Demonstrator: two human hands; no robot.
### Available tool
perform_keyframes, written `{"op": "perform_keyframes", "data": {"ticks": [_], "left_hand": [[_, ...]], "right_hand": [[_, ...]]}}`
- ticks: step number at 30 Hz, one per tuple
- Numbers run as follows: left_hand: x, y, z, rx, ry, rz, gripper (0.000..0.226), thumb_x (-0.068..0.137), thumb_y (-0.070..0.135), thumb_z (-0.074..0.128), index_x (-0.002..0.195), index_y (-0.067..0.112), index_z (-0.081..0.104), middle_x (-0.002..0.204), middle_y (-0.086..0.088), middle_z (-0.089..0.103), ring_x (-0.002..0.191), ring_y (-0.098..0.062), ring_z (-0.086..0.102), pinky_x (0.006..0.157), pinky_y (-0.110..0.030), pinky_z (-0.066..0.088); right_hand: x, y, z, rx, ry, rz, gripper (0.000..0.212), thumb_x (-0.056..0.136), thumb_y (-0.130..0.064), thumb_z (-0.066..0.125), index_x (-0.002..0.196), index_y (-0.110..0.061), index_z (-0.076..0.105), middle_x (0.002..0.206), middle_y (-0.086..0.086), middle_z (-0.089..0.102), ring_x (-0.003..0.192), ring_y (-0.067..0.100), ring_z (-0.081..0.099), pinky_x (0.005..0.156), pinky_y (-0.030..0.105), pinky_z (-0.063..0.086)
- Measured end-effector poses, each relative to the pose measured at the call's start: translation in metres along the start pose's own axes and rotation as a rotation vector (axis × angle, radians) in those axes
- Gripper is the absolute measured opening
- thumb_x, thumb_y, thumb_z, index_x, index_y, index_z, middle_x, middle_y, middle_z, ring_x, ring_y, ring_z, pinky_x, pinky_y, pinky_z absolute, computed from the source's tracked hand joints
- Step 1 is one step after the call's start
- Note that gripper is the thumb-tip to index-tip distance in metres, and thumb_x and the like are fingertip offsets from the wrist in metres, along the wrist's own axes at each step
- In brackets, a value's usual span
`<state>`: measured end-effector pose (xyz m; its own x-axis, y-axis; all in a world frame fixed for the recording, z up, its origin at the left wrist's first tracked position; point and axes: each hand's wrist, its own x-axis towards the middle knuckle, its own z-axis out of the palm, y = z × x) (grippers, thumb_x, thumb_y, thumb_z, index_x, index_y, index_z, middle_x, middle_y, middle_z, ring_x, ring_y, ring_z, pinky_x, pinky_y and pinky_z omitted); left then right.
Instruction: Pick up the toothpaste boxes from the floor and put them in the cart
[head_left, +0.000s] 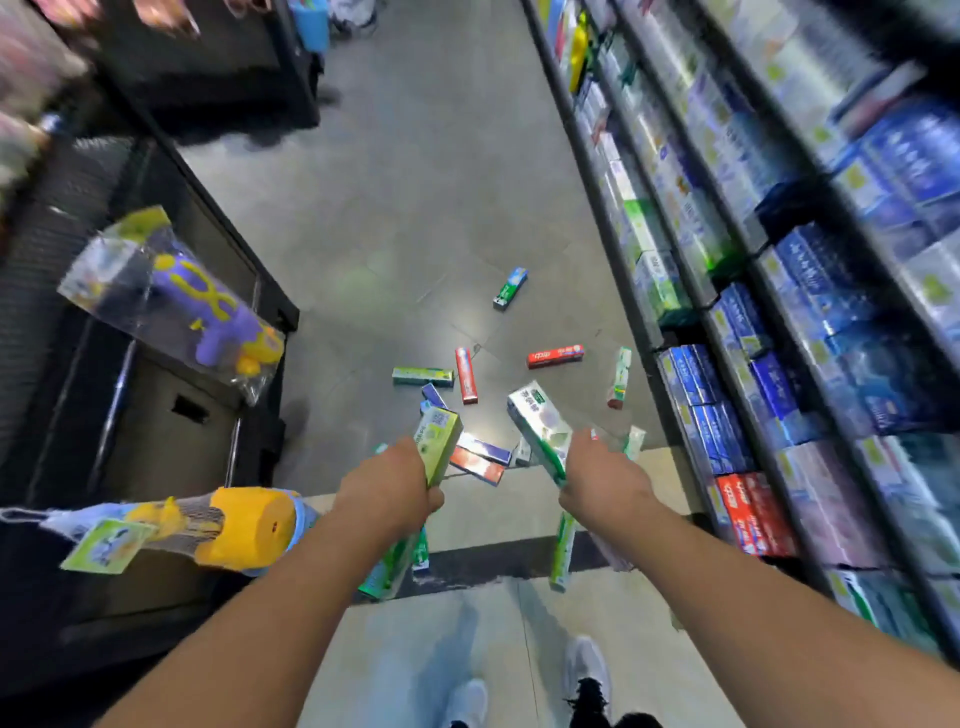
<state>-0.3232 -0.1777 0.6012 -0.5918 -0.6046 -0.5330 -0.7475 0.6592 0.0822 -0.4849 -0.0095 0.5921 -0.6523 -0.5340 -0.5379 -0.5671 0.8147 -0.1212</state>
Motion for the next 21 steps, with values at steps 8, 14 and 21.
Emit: {"op": "perform_keyframes", "data": {"ticks": [8, 14, 21], "left_hand": [[-0.07, 0.072, -0.124, 0.156, 0.124, 0.381, 0.054, 0.083, 0.048, 0.058, 0.121, 0.013, 0.042, 0.119, -0.01, 0.062, 0.106, -0.032, 0.061, 0.075, -0.035, 0.044], [-0.14, 0.179, -0.152, 0.359, 0.169, 0.774, 0.034, 0.083, 0.048, 0.058, 0.096, 0.019, 0.046, 0.106, -0.007, 0.061, 0.091, -0.028, 0.063, 0.064, -0.03, 0.041], [-0.282, 0.307, -0.096, 0.439, 0.131, 1.178, 0.045, 0.078, 0.05, 0.062, 0.103, 0.016, 0.047, 0.104, -0.008, 0.063, 0.096, -0.033, 0.064, 0.073, -0.036, 0.048]], "right_hand": [[-0.144, 0.037, -0.111, 0.123, 0.206, 0.186, 0.043, 0.083, -0.025, 0.063, 0.118, -0.011, 0.043, 0.114, 0.011, 0.063, 0.105, 0.032, 0.063, 0.073, 0.034, 0.042], [-0.27, 0.101, -0.118, 0.188, 0.374, 0.402, 0.047, 0.085, -0.036, 0.062, 0.119, -0.011, 0.043, 0.098, 0.005, 0.06, 0.094, 0.032, 0.06, 0.061, 0.033, 0.04], [-0.437, 0.187, -0.065, 0.294, 0.459, 0.812, 0.058, 0.084, -0.038, 0.064, 0.128, -0.011, 0.038, 0.114, 0.01, 0.062, 0.1, 0.033, 0.062, 0.063, 0.035, 0.041]]}}
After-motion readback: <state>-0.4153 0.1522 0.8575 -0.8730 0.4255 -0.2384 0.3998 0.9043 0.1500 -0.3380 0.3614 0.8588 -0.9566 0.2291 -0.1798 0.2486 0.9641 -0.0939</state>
